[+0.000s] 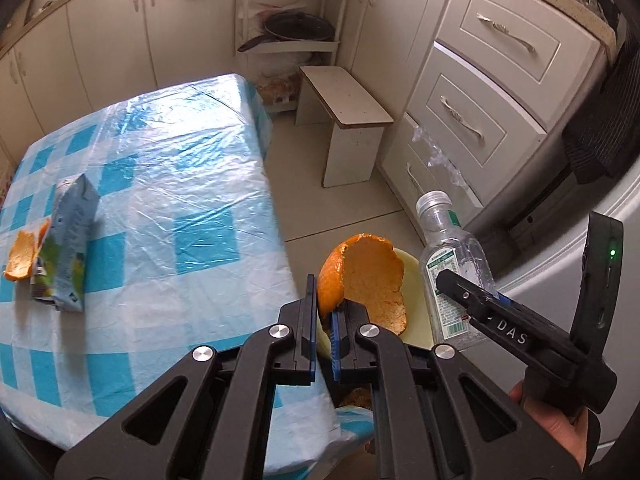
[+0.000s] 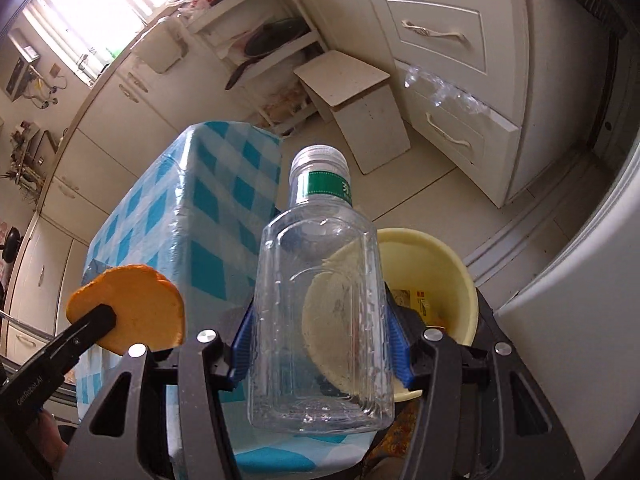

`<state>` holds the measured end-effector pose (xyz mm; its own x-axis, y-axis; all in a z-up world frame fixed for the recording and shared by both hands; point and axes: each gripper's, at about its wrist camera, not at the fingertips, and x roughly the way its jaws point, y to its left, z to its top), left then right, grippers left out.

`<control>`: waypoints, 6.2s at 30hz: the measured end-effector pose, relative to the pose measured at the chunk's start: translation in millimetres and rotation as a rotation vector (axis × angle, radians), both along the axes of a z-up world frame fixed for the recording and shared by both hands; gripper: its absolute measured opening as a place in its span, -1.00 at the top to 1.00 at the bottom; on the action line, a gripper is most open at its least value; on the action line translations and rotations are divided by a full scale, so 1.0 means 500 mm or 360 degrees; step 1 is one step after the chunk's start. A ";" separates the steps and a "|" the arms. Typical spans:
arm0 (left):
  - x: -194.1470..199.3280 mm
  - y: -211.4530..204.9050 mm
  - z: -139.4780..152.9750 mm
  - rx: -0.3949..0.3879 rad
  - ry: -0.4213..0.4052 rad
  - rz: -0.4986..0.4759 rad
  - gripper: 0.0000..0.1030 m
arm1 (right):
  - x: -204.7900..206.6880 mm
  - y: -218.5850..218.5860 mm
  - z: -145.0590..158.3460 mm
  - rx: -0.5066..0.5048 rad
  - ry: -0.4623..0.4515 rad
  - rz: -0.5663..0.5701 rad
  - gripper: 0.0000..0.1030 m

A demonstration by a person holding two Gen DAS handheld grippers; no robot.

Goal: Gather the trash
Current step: 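Carry the bottle and orange peel with both tools to the yellow bucket, then open both tools over the yellow bucket, dropping bottle and peel inside, then move both empty tools back to the orange peel and milk carton, then grasp the orange peel half with the left tool while the right tool grasps the milk carton, then carry the orange peel and milk carton with both tools to the yellow bucket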

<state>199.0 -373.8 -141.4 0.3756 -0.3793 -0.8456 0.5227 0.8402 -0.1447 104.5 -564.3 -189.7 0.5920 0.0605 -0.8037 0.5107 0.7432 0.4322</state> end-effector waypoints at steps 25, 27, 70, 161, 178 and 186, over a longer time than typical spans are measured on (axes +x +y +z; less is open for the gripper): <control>0.021 -0.142 -0.112 0.0201 0.0203 -0.0090 0.38 | -0.030 -0.055 0.069 -0.0042 -0.0361 -0.0256 -0.33; 0.011 -0.131 -0.086 0.0199 0.0137 -0.0098 0.34 | -0.026 -0.049 0.075 -0.0065 -0.0373 -0.0242 -0.36; -0.008 0.459 0.081 0.0198 -0.0277 0.0643 -0.28 | 0.112 0.271 0.125 -0.0365 -0.0388 0.0384 -0.51; 0.147 0.595 0.153 0.0143 -0.0429 0.0505 0.74 | 0.229 0.419 0.111 -0.0103 -0.0238 0.0876 0.35; 0.021 0.392 0.196 0.0119 -0.0500 0.0271 0.74 | 0.095 0.201 0.121 -0.0007 -0.0344 0.0471 0.35; -0.007 0.225 0.190 0.0079 -0.0467 0.0079 0.74 | 0.047 0.081 0.044 -0.0037 -0.0111 0.0159 0.35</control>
<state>195.4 -261.5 -46.5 0.6238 -0.3154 -0.7151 0.4941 0.8681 0.0482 128.0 -523.7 -167.9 0.6385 0.1038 -0.7626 0.4031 0.7989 0.4463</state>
